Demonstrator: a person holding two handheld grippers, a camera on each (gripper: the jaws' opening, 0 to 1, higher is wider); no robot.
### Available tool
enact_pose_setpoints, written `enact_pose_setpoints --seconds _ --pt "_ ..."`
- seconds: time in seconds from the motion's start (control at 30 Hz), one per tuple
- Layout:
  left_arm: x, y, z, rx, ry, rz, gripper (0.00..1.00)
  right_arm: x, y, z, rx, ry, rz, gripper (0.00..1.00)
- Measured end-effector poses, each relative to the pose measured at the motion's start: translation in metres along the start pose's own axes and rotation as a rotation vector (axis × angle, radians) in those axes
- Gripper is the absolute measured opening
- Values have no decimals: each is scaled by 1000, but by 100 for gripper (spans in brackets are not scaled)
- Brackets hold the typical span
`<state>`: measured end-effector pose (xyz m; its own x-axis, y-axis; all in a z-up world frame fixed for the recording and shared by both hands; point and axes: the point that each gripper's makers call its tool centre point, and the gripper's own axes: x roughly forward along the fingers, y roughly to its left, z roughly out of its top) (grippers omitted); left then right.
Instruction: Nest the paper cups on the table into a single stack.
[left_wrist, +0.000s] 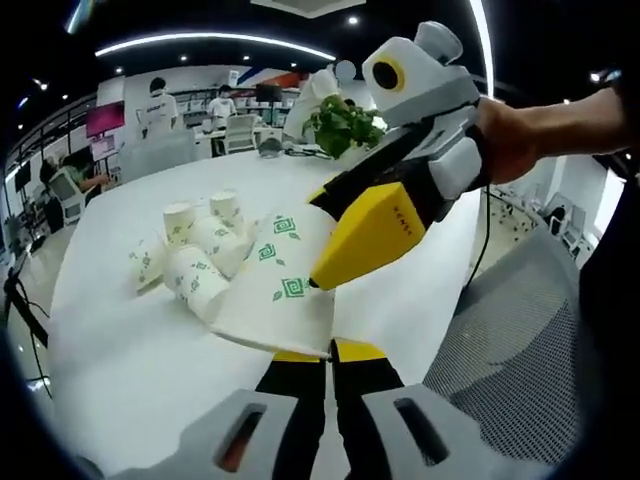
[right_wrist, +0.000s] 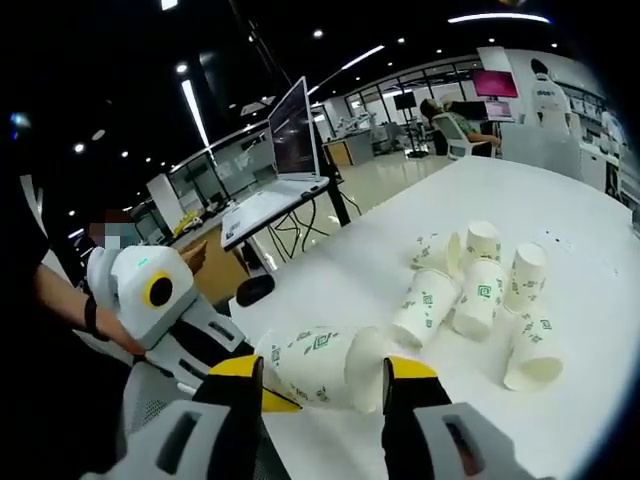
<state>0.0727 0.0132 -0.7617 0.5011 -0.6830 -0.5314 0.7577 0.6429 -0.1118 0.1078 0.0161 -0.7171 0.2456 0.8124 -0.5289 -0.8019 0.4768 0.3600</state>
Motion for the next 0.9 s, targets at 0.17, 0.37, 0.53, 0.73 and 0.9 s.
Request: enact_pose_setpoints --seconds 0.17,0.37,0.53,0.73,0.9 --pt "-2 4 -1 20 8 4 0 2 1 -1 13 -6 5 48" --pt "-5 2 3 27 0 16 0 2 4 -2 44 -22 8 47" --pt "-5 2 10 20 -20 18 2 5 12 -7 43 -12 25 46" --pt "-6 -1 14 37 -21 18 2 6 16 -9 65 -11 30 48" --pt "-5 2 12 42 -19 25 6 8 36 -12 116 -11 125 32"
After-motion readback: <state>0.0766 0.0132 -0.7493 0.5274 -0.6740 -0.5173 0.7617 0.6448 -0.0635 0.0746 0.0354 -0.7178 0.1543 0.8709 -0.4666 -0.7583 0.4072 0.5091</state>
